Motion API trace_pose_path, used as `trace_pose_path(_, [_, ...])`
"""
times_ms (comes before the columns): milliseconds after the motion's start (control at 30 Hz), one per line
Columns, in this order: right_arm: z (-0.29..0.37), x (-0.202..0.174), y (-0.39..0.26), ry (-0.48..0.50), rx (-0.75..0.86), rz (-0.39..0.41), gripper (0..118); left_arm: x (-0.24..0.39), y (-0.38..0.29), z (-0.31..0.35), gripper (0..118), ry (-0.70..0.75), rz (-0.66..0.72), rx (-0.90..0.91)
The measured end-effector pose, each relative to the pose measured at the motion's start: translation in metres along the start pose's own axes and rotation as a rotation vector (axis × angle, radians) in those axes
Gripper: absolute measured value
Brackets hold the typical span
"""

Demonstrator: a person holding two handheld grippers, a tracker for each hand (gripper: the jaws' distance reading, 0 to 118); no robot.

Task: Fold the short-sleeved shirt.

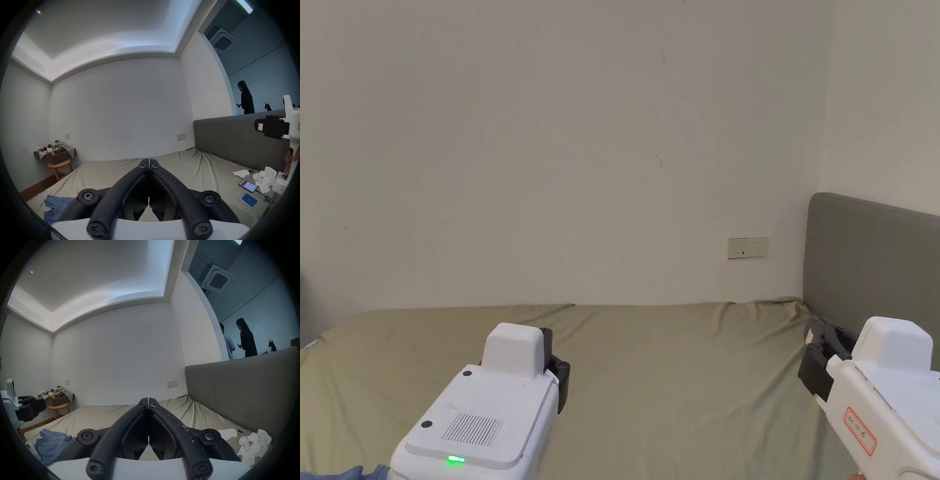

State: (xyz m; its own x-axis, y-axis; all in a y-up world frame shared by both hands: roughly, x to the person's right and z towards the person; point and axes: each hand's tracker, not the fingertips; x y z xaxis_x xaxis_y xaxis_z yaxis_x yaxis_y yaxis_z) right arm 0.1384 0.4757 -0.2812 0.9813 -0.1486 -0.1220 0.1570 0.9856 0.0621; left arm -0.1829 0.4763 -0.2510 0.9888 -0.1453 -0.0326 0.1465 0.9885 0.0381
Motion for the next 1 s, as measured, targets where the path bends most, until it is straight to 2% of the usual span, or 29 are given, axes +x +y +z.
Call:
trace_pose_path(700, [0.004, 0.004, -0.003, 0.011, -0.023, -0.012, 0, -0.019, 0.005, -0.001, 0, 0.059, 0.142, 0.032])
trace_pose_path(833, [0.004, 0.002, -0.004, 0.016, -0.025, -0.010, 0, -0.025, 0.007, -0.001, 0, 0.091, 0.121, 0.022])
trace_pose_path(933, [0.000, -0.012, -0.005, 0.050, -0.034, -0.018, 0, -0.041, 0.008, 0.008, 0, 0.136, 0.119, 0.012])
trace_pose_path(1000, [-0.004, -0.034, -0.007, 0.132, -0.039, 0.009, 0, -0.061, 0.007, 0.024, 0, 0.206, 0.114, 0.010])
